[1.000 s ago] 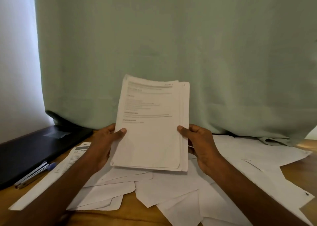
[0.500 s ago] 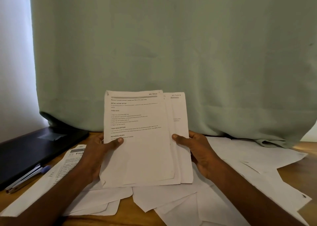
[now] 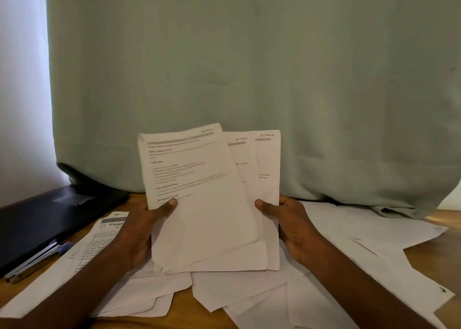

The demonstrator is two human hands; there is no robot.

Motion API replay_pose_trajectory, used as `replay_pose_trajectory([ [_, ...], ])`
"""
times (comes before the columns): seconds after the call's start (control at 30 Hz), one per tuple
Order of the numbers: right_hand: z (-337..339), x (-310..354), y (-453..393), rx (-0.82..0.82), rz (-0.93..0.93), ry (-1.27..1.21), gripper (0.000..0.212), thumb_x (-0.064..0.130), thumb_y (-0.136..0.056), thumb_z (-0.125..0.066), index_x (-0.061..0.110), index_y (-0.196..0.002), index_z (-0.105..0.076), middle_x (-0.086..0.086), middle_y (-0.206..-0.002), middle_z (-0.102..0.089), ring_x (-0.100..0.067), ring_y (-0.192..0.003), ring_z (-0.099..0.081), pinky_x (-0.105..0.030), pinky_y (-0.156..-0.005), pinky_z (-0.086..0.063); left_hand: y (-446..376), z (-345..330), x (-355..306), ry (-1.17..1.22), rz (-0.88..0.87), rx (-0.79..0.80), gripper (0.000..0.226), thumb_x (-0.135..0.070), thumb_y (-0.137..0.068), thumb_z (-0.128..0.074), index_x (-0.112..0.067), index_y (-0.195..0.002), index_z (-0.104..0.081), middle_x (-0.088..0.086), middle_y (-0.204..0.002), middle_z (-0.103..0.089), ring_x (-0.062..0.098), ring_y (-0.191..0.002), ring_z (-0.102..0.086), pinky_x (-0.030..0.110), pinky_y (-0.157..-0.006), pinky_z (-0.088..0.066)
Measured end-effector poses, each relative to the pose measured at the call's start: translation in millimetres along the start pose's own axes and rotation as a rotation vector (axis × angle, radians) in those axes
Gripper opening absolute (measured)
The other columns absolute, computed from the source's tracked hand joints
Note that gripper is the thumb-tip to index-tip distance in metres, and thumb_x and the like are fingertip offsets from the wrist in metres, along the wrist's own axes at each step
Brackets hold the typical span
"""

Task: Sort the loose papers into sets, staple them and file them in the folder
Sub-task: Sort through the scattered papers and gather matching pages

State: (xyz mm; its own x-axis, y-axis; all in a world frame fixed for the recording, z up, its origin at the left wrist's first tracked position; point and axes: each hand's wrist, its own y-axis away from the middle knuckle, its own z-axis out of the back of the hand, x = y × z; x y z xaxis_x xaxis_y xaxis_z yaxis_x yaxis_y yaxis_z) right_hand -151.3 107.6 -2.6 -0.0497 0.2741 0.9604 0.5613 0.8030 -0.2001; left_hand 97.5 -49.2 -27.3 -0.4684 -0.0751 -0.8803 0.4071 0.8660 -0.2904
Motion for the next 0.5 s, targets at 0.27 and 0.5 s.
replay_pose_trajectory([
  [0.27, -13.5, -4.7, 6.5, 0.079, -0.011, -0.062, 0.032, 0.027, -0.089, -0.078, 0.017, -0.119, -0.075, -0.002, -0.111, -0.078, -0.023, -0.105, -0.074, -0.039, -0.091, -0.06, -3.2, 5.3, 0.3, -0.111, -0.022, 0.028, 0.034, -0.012, -0.077, -0.08, -0.025, -0.109, -0.081, 0.002, -0.116, -0.077, 0.02, -0.102, -0.076, 0.028, -0.071, -0.063],
  [0.5, -23.9, -22.7, 15.7, 0.151, 0.511, 0.861, 0.023, 0.026, -0.106, -0.054, 0.026, -0.115, -0.075, 0.012, -0.112, -0.076, -0.008, -0.104, -0.07, -0.027, -0.093, -0.053, -23.9, 53.8, -24.6, -0.019, -0.121, -0.44, 0.04, -0.009, -0.092, -0.075, -0.011, -0.131, -0.066, 0.005, -0.124, -0.072, 0.025, -0.113, -0.068, 0.044, -0.1, -0.053],
])
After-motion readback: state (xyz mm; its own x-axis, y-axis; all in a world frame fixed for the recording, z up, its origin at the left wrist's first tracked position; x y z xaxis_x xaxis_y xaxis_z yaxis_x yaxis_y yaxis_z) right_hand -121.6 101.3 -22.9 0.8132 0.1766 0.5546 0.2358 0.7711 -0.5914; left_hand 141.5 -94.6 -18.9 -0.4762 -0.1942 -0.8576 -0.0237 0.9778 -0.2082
